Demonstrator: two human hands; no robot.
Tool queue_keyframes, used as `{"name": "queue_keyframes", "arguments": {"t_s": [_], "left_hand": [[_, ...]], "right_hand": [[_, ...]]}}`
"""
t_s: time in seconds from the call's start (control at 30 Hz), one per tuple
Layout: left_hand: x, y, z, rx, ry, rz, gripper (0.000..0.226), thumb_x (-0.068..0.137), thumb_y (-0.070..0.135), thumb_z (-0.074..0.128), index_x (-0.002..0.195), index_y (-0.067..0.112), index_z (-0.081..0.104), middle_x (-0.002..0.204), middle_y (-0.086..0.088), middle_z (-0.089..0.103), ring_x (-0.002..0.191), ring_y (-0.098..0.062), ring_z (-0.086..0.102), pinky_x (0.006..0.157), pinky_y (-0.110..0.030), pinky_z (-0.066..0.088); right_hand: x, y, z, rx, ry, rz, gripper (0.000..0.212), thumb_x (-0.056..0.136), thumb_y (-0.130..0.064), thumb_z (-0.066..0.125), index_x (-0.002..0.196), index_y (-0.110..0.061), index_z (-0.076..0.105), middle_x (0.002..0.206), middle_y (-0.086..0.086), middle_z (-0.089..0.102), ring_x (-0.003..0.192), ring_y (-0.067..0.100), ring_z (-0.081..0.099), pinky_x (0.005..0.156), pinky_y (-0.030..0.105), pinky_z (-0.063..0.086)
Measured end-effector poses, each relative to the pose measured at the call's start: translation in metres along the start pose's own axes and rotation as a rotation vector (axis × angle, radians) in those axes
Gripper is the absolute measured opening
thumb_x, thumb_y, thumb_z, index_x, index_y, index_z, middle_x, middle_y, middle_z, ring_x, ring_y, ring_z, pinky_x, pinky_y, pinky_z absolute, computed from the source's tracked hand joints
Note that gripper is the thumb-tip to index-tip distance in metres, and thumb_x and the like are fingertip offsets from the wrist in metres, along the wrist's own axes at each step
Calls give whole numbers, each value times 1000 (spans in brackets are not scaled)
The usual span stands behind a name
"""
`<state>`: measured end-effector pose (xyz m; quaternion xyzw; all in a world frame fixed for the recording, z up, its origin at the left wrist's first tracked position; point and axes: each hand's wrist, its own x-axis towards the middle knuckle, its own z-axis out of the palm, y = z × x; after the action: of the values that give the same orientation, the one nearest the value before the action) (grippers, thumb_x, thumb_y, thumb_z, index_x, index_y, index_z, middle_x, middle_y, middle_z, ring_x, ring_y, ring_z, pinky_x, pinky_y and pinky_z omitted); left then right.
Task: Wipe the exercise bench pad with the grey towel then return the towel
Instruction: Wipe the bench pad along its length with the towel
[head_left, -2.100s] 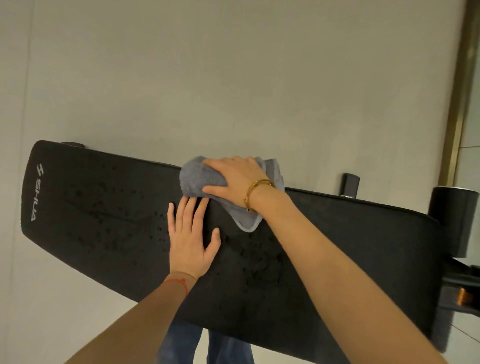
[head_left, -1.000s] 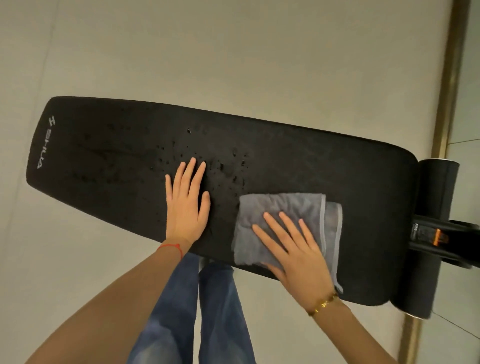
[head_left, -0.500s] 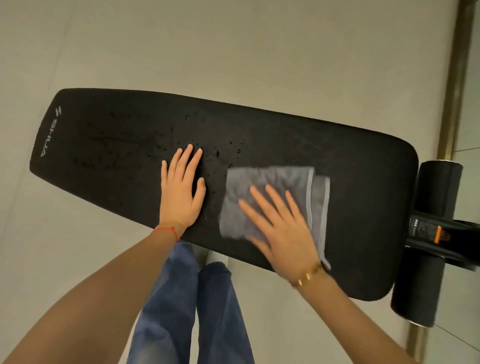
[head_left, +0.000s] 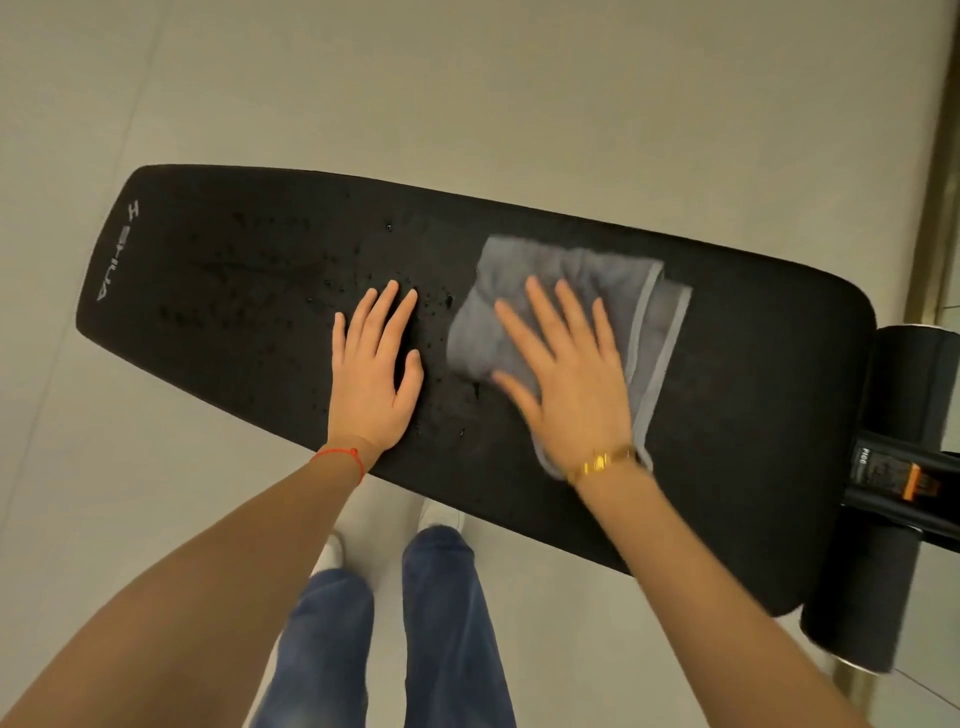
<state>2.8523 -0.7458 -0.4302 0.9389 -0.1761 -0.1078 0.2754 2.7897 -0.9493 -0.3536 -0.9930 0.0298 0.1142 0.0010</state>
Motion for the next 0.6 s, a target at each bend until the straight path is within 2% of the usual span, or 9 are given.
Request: {"name": "queue_keyframes", "arguments": {"t_s": [0.1,0.17,0.43,0.53,0.6], "left_hand": [[0,-2,0,4,-1,1,54,100,32,32,154,25,25,163,4,18,152,-15,8,123,-50,6],[0,-2,1,1,-7,-4,54,100,32,32,154,25,24,163,4,18,152,-15,8,123,-50,5],[2,-7,-6,-2,-66,24,56,100,35,31,154,26,21,163,4,15,152,-15,6,123,-49,4],[-2,-21,-13,-13,-102,96,56,101,34,33,154,23,21,164,3,14,152,-15,5,124,-48,5],[-2,-35,-20,1,-100,147,56,101,32,35,154,21,22,163,2,15,152,-15,5,124,-49,6]], "right_hand": [[-73,-19,7,19,-53,-62,68,94,-53,44,152,-32,17,161,1,13,149,24,9,120,45,5],[-88,-20,8,-2,-70,-60,67,94,-54,43,152,-33,17,161,0,14,149,23,10,121,44,5],[46,-12,2,26,93,282,61,96,-57,30,150,-31,25,160,3,20,148,27,13,121,46,4],[37,-38,10,22,119,315,60,96,-55,33,150,-31,24,160,3,20,148,27,14,121,47,5],[-1,-65,17,-5,93,239,62,96,-53,37,151,-30,22,160,3,19,148,26,14,121,47,6]]}}
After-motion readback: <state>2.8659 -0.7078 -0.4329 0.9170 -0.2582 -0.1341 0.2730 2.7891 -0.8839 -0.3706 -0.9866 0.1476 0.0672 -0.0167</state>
